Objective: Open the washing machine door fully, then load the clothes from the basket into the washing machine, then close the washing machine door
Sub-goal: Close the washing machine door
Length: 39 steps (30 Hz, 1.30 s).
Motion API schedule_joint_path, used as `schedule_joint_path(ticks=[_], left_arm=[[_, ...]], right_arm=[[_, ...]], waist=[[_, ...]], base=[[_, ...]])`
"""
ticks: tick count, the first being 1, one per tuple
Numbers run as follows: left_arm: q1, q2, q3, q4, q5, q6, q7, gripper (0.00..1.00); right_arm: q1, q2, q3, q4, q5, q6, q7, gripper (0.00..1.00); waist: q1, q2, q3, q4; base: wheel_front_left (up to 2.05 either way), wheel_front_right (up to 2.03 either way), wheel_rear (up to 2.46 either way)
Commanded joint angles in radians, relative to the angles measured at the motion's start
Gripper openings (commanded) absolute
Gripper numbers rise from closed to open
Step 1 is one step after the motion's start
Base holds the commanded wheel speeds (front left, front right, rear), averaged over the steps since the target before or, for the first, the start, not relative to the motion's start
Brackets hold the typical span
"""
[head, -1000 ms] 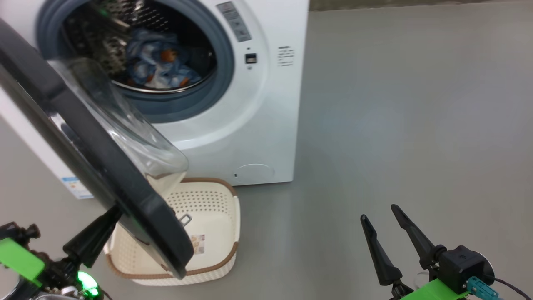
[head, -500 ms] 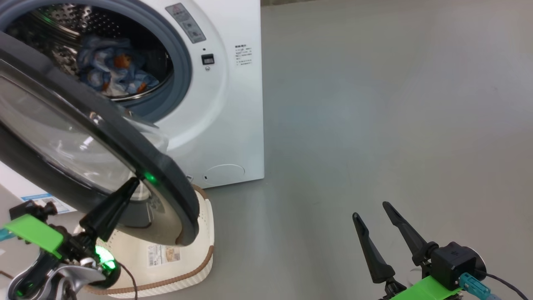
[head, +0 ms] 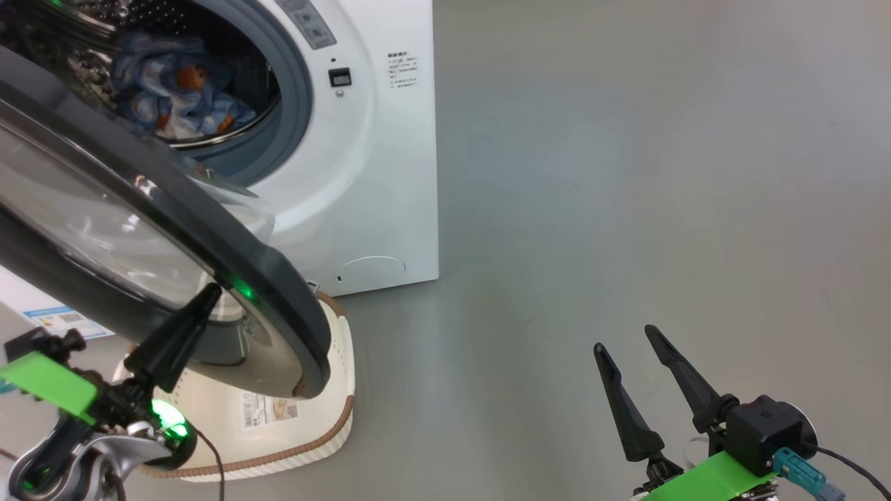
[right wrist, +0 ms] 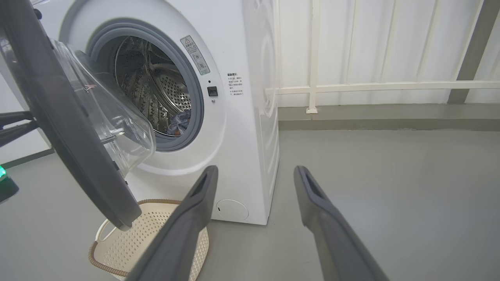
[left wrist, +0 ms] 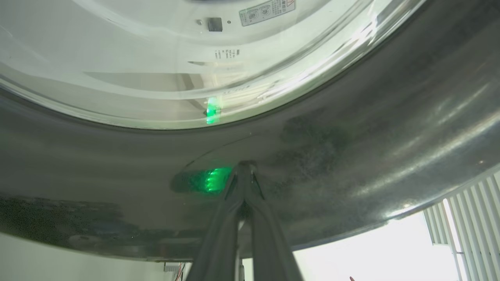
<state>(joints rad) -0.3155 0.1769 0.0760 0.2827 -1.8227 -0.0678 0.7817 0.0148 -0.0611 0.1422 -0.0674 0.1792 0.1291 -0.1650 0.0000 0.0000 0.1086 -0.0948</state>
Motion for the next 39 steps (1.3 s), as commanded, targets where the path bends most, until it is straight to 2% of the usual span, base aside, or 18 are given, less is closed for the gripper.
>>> schedule_joint_path(ticks=[1,10,15,16,18,22,25,30,33,36,39], left_arm=[[-0.004,0.018,0.058,-0.029,-0.015,-0.02,-0.008,0.0],[0.121,-0.016,0.132,-0.092,-0.034,-0.051,-0.043,0.0],[0.205,-0.057,0.179,-0.161,-0.036,-0.06,-0.081,0.0],[0.22,-0.066,0.189,-0.18,-0.036,-0.061,-0.09,0.16],[0.249,-0.084,0.204,-0.219,-0.032,-0.062,-0.111,1.0],[0.296,-0.105,0.216,-0.317,0.012,-0.062,-0.144,1.0],[0.315,-0.113,0.221,-0.393,0.088,-0.063,-0.194,1.0],[0.324,-0.112,0.205,-0.515,0.37,-0.063,-0.383,1.0],[0.345,-0.065,0.144,-0.57,0.638,-0.063,-0.505,1.0],[0.374,-0.002,0.074,-0.581,0.949,-0.063,-0.644,1.0],[0.397,0.008,0.022,-0.565,1.185,-0.046,-0.759,1.0]], right_arm=[[-0.037,0.002,0.017,-0.02,0.001,0.002,-0.009,1.0],[-0.035,0.004,0.003,-0.016,-0.003,0.002,-0.016,1.0],[-0.021,0.005,-0.016,-0.018,-0.005,0.002,-0.019,1.0],[-0.017,0.006,-0.021,-0.018,-0.005,0.002,-0.02,1.0],[-0.008,0.006,-0.032,-0.02,-0.006,0.002,-0.02,1.0],[0.006,0.007,-0.051,-0.026,-0.008,0.002,-0.016,1.0],[0.011,0.007,-0.056,-0.03,-0.01,0.002,-0.011,1.0],[0.016,0.008,-0.067,-0.039,-0.011,0.002,-0.005,1.0],[0.019,0.008,-0.07,-0.044,-0.014,0.002,-0.003,1.0],[0.024,0.008,-0.072,-0.046,-0.017,0.002,0.0,1.0],[0.031,0.008,-0.075,-0.05,-0.019,0.002,0.002,1.0]], waist=[[0.0,0.0,0.003,0.009],[0.0,0.0,-0.004,0.039],[0.0,0.0,-0.008,0.066],[0.0,0.0,-0.009,0.072],[0.0,0.0,-0.013,0.084],[0.0,0.0,-0.017,0.103],[0.0,0.0,-0.021,0.113],[0.0,0.0,-0.024,0.127],[0.0,0.0,-0.028,0.133],[0.0,0.0,-0.034,0.134],[0.0,0.0,-0.042,0.133]], base=[[0.0,0.0,0.0],[0.0,0.0,0.0],[0.0,0.0,0.0],[0.0,0.0,0.0],[0.0,0.0,0.0],[0.0,0.0,0.0],[0.0,0.0,0.0],[0.0,0.0,0.0],[0.0,0.0,0.0],[0.0,0.0,0.0],[0.0,0.0,0.0]])
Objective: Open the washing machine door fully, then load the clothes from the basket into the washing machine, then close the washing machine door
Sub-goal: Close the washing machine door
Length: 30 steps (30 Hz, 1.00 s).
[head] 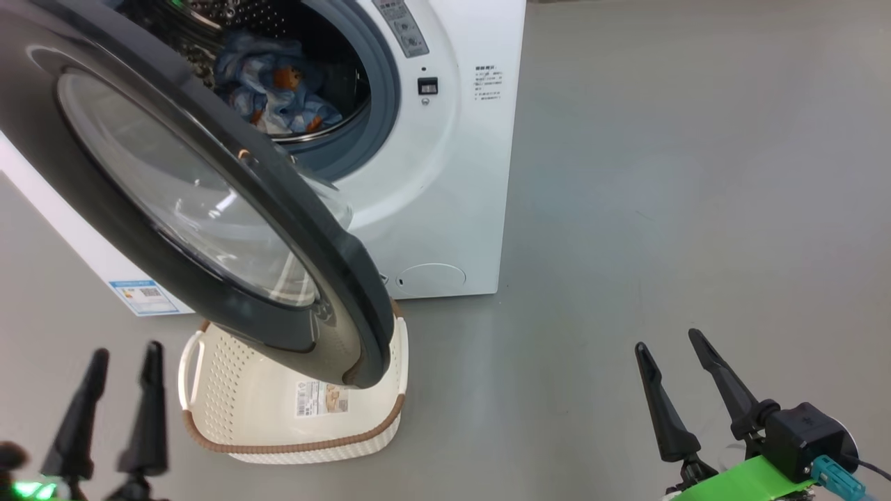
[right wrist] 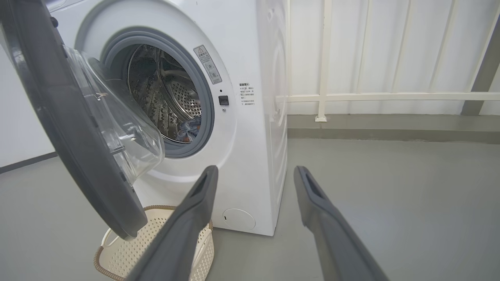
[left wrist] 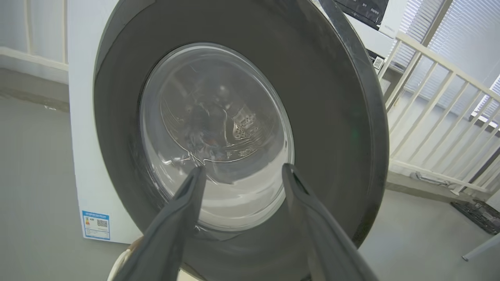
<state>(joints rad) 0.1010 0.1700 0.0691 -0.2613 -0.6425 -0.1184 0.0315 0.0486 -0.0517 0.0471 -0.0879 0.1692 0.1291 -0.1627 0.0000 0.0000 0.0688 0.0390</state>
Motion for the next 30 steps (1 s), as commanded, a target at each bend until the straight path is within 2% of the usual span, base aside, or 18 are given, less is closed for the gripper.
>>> schedule_joint_path(ticks=[1,6,13,30], left_arm=[[-0.012,0.016,0.017,-0.014,0.07,0.019,-0.042,1.0],[0.032,0.009,-0.035,0.067,0.261,0.091,-0.126,1.0],[0.049,0.011,-0.064,0.133,0.347,0.134,-0.153,1.0],[0.057,0.018,-0.105,0.204,0.388,0.153,-0.175,1.0]], right_arm=[[0.001,-0.001,0.019,-0.031,-0.01,0.002,0.0,1.0],[0.02,-0.001,0.013,-0.031,-0.011,0.002,0.005,1.0],[0.045,-0.003,0.007,-0.028,-0.014,0.002,0.012,1.0],[0.068,-0.001,0.001,-0.037,-0.023,0.002,0.028,1.0]], waist=[[0.0,0.0,-0.005,0.0],[0.0,0.0,-0.021,0.002],[0.0,0.0,-0.042,0.004],[0.0,0.0,-0.071,-0.013]], base=[[0.0,0.0,0.0],[0.0,0.0,0.0],[0.0,0.0,0.0],[0.0,0.0,0.0]])
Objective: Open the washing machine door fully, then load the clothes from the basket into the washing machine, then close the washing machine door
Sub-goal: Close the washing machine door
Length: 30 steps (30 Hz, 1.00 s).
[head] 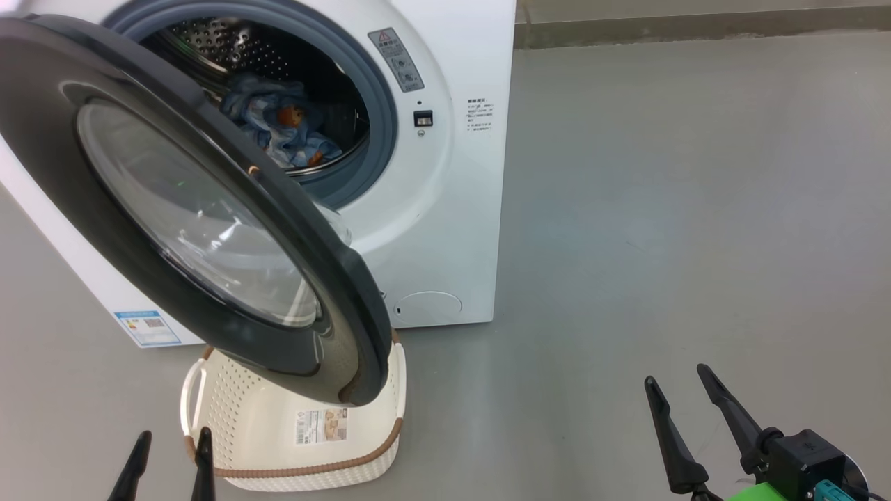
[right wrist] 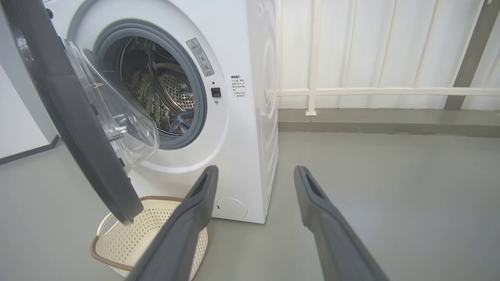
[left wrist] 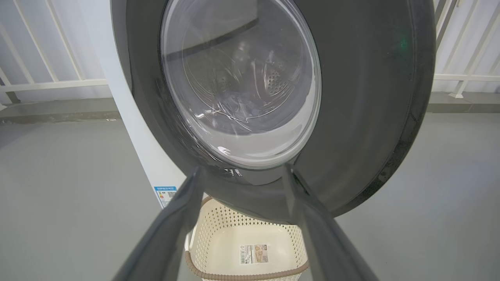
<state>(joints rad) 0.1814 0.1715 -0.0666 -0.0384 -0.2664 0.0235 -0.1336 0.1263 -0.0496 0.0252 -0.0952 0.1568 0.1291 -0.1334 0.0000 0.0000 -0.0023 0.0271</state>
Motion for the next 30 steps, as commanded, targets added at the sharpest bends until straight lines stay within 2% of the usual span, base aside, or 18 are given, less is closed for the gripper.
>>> schedule_joint_path(ticks=[1,13,15,16,30], left_arm=[[-0.025,0.017,0.03,-0.019,0.013,0.013,-0.01,1.0],[-0.028,0.024,0.016,-0.025,0.023,0.028,-0.004,1.0],[-0.029,0.024,0.014,-0.025,0.023,0.03,-0.003,1.0],[-0.03,0.023,0.013,-0.025,0.023,0.031,-0.004,1.0],[-0.038,0.026,0.0,-0.019,0.023,0.039,-0.012,1.0]], right_arm=[[-0.01,-0.003,0.022,-0.03,-0.01,0.002,-0.002,1.0],[-0.013,-0.002,0.024,-0.021,-0.008,0.002,-0.006,1.0],[-0.014,-0.002,0.024,-0.021,-0.007,0.002,-0.005,0.24],[-0.014,-0.002,0.024,-0.021,-0.006,0.002,-0.005,0.0],[-0.027,-0.007,0.038,-0.01,0.006,0.002,0.003,0.0]], waist=[[0.0,0.0,0.0,-0.002],[0.0,0.0,0.001,-0.006],[0.0,0.0,0.001,-0.005],[0.0,0.0,0.001,-0.004],[0.0,0.0,0.002,0.008]], base=[[0.0,0.0,0.0],[0.0,0.0,0.0],[0.0,0.0,0.0],[0.0,0.0,0.0],[0.0,0.0,0.0]])
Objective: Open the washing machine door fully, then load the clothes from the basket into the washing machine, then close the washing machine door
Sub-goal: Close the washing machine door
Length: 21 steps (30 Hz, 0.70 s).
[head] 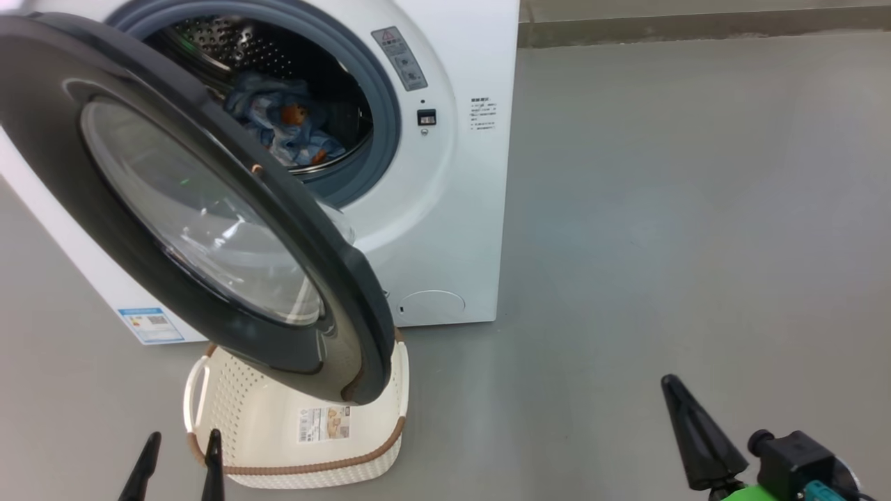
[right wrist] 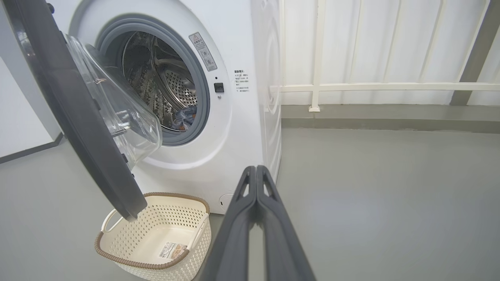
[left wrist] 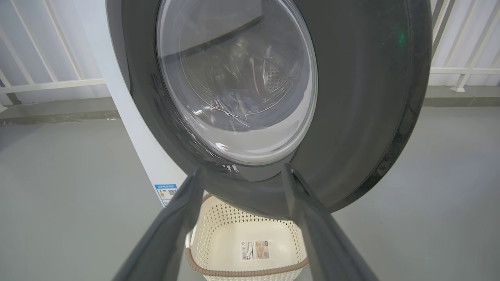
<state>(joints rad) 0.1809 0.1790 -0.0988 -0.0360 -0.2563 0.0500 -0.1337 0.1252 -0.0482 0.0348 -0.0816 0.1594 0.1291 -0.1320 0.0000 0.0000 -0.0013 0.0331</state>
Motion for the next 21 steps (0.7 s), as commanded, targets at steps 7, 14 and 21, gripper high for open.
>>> schedule_joint_path(ticks=[7,14,21], left_arm=[[-0.062,0.012,0.011,-0.019,0.01,0.007,-0.013,1.0],[-0.098,0.004,-0.012,-0.019,0.008,-0.001,-0.021,1.0],[-0.134,-0.004,-0.035,0.001,0.008,-0.01,-0.035,1.0]], right_arm=[[-0.091,-0.033,0.083,0.045,0.026,0.002,-0.007,0.0],[-0.262,-0.045,0.146,0.2,0.052,0.002,-0.043,0.0],[-0.471,-0.042,0.182,0.378,0.078,0.002,-0.086,0.0]], waist=[[0.0,0.0,0.014,0.052],[0.0,0.0,0.035,0.117],[0.0,0.0,0.051,0.176]], base=[[0.0,0.0,0.0],[0.0,0.0,0.0],[0.0,0.0,0.0]])
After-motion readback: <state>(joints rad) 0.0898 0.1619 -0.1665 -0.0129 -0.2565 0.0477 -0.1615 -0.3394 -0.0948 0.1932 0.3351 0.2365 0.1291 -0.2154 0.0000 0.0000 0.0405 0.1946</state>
